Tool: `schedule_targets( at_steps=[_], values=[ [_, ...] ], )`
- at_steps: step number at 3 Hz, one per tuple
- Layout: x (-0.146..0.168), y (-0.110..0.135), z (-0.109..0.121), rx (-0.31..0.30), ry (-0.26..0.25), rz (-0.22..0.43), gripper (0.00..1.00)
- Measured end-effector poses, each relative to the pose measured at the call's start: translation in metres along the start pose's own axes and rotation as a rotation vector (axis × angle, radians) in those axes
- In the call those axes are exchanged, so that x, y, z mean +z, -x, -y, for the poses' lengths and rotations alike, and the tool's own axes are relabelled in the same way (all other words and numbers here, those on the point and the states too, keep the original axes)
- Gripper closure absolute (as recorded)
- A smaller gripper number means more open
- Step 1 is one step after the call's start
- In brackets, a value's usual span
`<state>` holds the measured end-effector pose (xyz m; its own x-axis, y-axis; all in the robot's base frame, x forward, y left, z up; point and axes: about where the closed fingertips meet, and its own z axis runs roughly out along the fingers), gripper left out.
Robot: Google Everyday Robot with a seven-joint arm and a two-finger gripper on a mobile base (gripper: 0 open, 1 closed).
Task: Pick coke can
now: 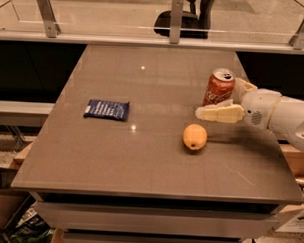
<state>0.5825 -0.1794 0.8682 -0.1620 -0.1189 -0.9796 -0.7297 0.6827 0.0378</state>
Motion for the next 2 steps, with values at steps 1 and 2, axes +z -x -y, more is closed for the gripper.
schedule_targets(
  at_steps=[1,2],
  values=[
    [0.0165,0.0036,-0.0019,-0.004,0.028,0.012,0.0],
    [0.0174,0.0041,-0.0035,-0.005,0.031,0.012,0.18]
  ],
)
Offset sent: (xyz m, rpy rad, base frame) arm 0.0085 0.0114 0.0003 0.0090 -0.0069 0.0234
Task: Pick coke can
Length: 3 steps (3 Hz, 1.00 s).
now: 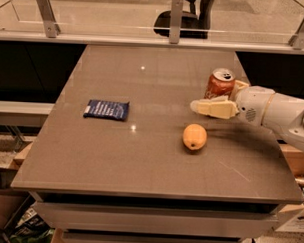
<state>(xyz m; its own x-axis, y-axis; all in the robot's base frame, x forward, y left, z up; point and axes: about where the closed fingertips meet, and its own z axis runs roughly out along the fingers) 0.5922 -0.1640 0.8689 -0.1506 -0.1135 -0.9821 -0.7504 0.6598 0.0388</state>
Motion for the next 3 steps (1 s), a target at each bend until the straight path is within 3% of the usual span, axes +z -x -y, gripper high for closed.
schedule_targets(
  at_steps=[3],
  values=[
    [0.0062,0.002,-0.0049,-0.003,0.013,0.001,0.88]
  ],
)
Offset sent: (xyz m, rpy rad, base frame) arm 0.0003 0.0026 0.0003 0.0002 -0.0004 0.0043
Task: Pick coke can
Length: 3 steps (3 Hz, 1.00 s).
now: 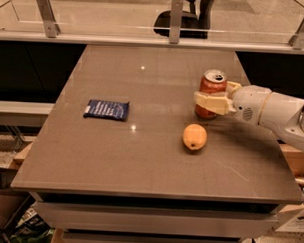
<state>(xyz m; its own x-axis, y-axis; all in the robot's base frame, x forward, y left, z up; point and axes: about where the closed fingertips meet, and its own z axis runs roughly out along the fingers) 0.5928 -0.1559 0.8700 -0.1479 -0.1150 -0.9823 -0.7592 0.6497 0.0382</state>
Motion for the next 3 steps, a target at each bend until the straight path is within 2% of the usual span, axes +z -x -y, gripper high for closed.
schedule_targets(
  at_steps=[1,3],
  values=[
    [0.002,0.001,-0.002,-0.001,0.004,0.0,1.0],
    [-0.001,0.021,-0.01,-0.017,0.005,-0.004,1.0]
  ],
)
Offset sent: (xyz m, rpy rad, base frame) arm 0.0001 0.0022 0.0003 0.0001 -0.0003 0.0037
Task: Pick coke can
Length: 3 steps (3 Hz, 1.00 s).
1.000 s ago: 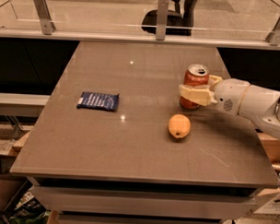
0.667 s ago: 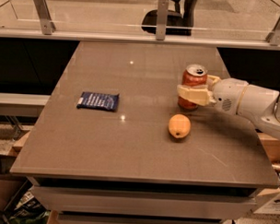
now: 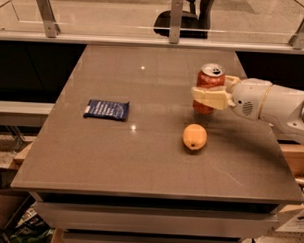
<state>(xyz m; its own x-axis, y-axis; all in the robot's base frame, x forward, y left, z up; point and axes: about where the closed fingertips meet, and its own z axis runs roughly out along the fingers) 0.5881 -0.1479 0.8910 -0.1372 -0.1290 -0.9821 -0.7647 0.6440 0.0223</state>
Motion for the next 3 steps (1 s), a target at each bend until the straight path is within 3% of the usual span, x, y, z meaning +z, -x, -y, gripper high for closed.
schedule_targets(
  at_steps=[3],
  values=[
    [-0.009,0.042,-0.013,-0.042,-0.022,-0.025,1.0]
  ],
)
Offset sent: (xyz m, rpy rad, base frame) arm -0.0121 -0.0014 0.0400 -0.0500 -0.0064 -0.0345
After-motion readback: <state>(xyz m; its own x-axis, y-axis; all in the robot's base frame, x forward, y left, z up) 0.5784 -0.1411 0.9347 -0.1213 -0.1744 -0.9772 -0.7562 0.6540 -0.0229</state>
